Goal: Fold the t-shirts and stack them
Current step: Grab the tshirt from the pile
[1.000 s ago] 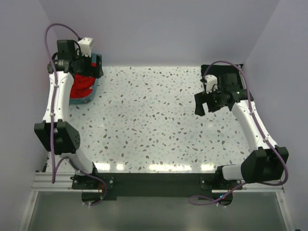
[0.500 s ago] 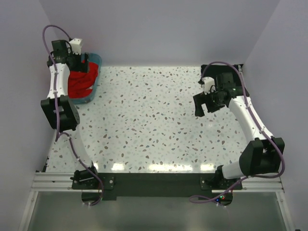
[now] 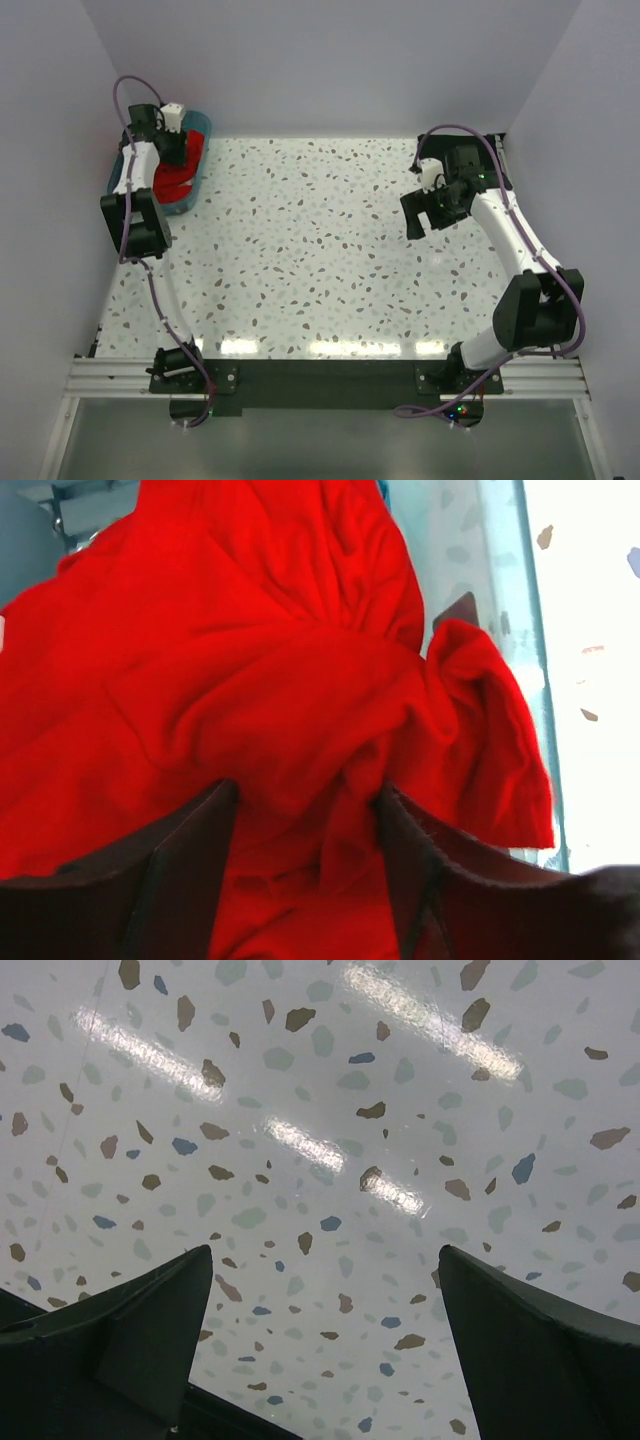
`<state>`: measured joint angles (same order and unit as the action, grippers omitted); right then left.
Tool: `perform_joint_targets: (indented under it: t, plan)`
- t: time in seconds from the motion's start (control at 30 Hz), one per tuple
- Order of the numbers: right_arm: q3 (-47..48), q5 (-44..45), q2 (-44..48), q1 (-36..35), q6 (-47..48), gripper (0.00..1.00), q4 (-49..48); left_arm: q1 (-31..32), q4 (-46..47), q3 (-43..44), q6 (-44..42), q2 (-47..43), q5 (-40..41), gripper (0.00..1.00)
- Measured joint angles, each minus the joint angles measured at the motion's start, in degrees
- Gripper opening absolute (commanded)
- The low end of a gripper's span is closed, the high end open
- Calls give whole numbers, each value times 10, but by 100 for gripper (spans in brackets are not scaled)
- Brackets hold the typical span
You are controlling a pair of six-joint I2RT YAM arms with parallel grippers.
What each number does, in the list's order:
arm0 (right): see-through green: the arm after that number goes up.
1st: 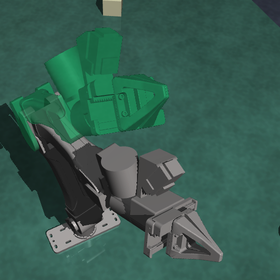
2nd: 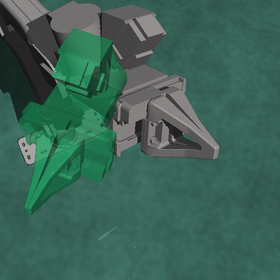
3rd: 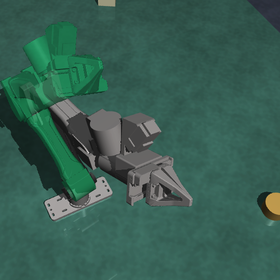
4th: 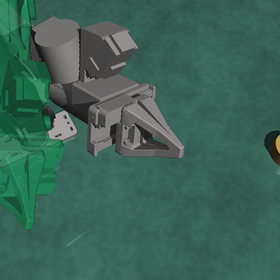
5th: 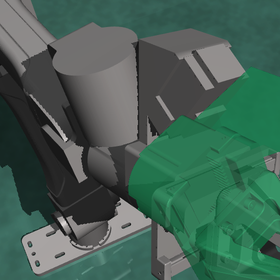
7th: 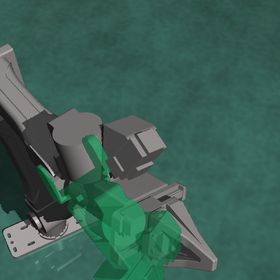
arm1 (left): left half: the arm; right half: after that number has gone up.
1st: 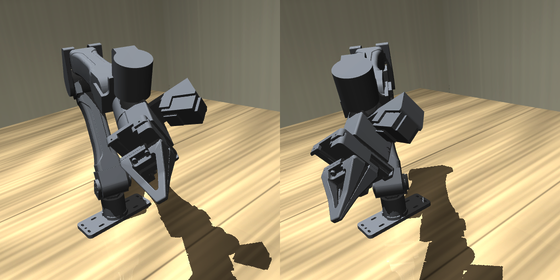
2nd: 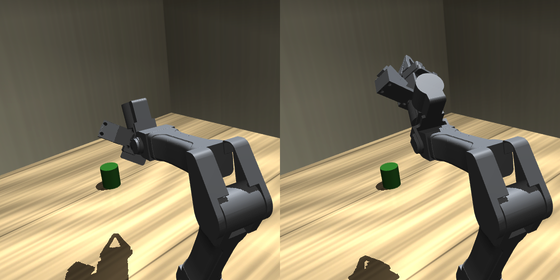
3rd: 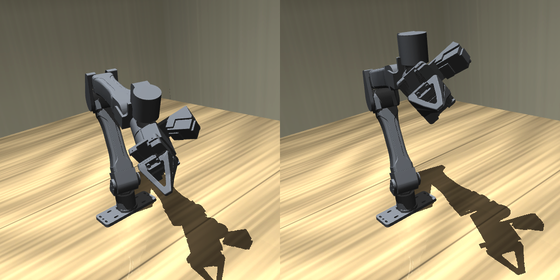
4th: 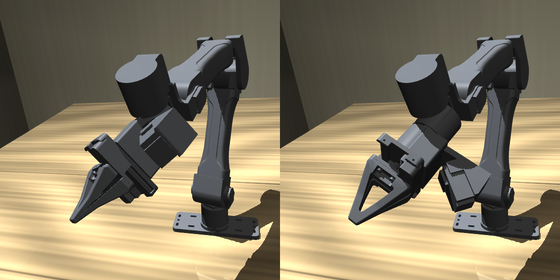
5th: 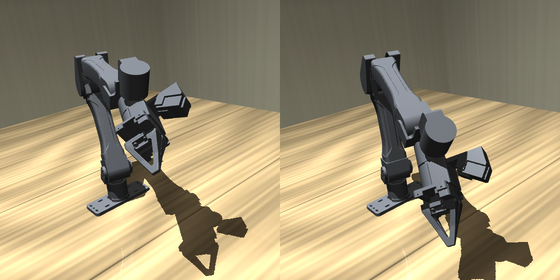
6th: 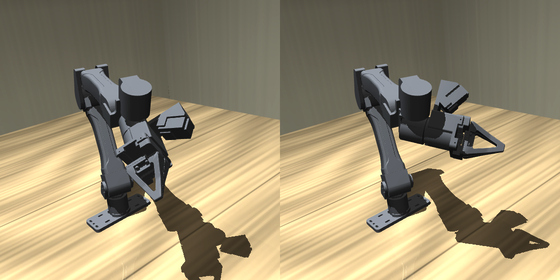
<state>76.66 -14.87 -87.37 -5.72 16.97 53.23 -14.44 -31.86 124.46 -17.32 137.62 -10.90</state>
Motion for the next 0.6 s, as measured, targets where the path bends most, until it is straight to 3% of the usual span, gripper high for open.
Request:
perform_joint_targets:
  t: [0.03, 0.1, 0.13, 0.2, 0.37, 0.6]
  plan:
    - [0, 4, 0, 0, 1, 99, 0, 0, 2, 0, -1, 2, 2, 39]
    - [0, 5, 0, 0, 2, 98, 1, 0, 9, 0, -2, 3, 4, 24]
    - [0, 7, 0, 0, 2, 99, 2, 0, 13, 0, -2, 3, 5, 12]
    - [0, 9, 0, 0, 3, 99, 2, 0, 22, 0, 0, 0, 4, 1]
    - [0, 9, 0, 0, 5, 99, 2, -1, 40, -22, 12, -43, 4, 0]
    - [-2, 5, 8, 0, 4, 99, 1, -3, 84, -17, 47, -171, -25, 0]
